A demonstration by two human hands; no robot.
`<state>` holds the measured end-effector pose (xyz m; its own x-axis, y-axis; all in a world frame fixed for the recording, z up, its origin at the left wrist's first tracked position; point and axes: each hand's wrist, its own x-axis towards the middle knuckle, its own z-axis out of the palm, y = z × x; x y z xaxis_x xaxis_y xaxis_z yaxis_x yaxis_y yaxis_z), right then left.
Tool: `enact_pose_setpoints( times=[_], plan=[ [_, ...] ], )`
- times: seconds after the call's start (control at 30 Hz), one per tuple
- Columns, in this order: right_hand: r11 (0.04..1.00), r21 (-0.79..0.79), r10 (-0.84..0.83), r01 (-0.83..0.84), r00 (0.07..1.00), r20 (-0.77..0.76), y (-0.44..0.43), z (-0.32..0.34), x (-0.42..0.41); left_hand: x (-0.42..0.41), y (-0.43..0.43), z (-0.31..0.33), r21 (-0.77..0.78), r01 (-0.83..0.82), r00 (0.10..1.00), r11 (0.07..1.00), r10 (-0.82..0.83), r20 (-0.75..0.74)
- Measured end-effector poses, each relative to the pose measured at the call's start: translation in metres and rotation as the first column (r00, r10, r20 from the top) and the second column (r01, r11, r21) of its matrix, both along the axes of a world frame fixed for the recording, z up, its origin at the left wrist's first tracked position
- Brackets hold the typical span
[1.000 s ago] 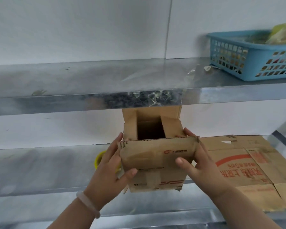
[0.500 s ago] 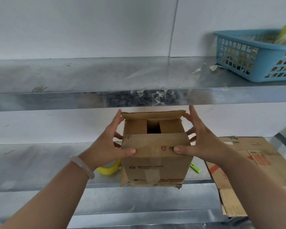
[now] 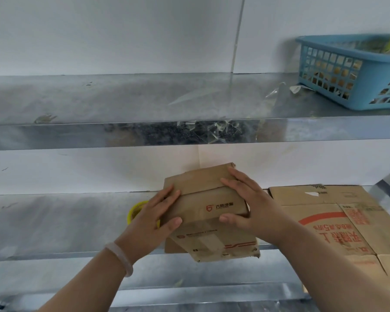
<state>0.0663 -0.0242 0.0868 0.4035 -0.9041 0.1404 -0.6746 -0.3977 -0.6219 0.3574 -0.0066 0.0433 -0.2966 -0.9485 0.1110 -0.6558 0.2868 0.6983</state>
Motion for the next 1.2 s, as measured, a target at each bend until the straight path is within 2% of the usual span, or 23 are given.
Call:
enact_pose_setpoints(
  times=[0.13, 0.4, 0.57, 0.77, 0.9, 1.03, 1.1, 1.2],
  plan=[
    [1.000, -0.025, 0.000, 0.001, 0.999, 0.041, -0.003, -0.004, 0.008, -0.001, -0.002, 0.002, -0.057, -0.113, 0.994, 0.992, 0.113, -0.004],
    [0.995, -0.095, -0.030, 0.038, 0.996, 0.085, -0.003, -0.010, 0.036, 0.011, -0.008, -0.002, -0.106, -0.193, 0.981, 0.976, 0.193, -0.004],
    [0.995, -0.090, -0.028, 0.037, 0.994, 0.105, -0.002, -0.019, 0.047, 0.017, -0.010, 0.004, -0.199, -0.289, 0.957, 0.936, 0.285, -0.049],
    [0.995, 0.014, -0.095, 0.094, 0.985, 0.144, 0.008, -0.048, 0.032, 0.007, -0.015, 0.005, -0.225, -0.178, 0.972, 0.958, 0.206, 0.109],
    [0.993, 0.027, -0.116, 0.115, 0.992, 0.047, 0.006, -0.051, 0.015, -0.007, -0.015, 0.002, -0.266, -0.141, 0.969, 0.953, 0.189, 0.162],
    [0.992, -0.122, -0.079, 0.046, 0.958, -0.277, 0.003, -0.032, 0.025, -0.010, -0.013, 0.002, -0.291, -0.139, 0.956, 0.947, 0.205, 0.210],
    [0.991, -0.129, -0.072, 0.020, 0.910, -0.408, 0.002, -0.025, 0.034, -0.011, -0.013, 0.002, -0.320, -0.136, 0.947, 0.938, 0.217, 0.235],
    [0.993, -0.115, -0.082, 0.030, 0.874, -0.478, 0.001, -0.023, 0.036, -0.009, -0.013, 0.002, -0.288, -0.108, 0.956, 0.951, 0.179, 0.233]
  ],
)
